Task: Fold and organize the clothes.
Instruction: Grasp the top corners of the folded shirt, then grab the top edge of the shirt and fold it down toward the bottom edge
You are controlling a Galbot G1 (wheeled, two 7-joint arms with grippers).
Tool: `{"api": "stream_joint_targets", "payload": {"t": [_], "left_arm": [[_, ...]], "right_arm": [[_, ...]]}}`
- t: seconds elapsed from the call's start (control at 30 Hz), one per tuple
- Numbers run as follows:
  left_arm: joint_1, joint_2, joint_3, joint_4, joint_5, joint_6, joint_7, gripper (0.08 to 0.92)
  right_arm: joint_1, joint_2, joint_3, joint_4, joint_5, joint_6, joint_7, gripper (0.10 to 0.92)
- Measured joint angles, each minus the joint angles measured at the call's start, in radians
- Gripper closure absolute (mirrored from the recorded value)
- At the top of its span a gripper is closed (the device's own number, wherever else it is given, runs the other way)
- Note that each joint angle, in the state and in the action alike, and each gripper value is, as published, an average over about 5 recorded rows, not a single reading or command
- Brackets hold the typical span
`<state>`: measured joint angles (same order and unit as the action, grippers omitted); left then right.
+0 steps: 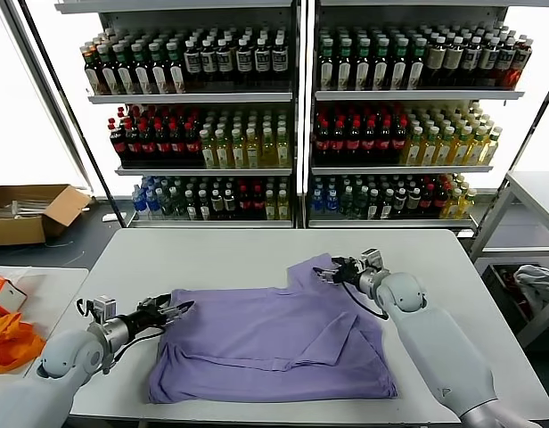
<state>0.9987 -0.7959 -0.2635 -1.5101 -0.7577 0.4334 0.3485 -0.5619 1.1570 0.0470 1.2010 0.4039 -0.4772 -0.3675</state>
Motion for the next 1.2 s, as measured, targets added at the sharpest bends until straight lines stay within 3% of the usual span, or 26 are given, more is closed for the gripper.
{"api": "stream_joint_targets", "payload": {"t": [0.53,0.8,1.2], "left_arm": [[-0.038,-0.025,0.044,0.034,0.021,-0.027,-0.025,0.876],[-0.012,-0.015,0.017,-0.027,0.026,-0.04,-0.076,0.912],[0.103,0.03,-0.096,-0.214,0.028,-0.054,-0.128,0.912]], "right_arm": [[-0.046,-0.004,0.023,0.051,0.044,-0.013,0.027,0.908],[-0.115,-0.04,0.082,0.166,0.123,-0.033,0.056,0.92],[-0.306,-0.124,0.213,0.48,0.253,-0.057,0.106,0.92]]}}
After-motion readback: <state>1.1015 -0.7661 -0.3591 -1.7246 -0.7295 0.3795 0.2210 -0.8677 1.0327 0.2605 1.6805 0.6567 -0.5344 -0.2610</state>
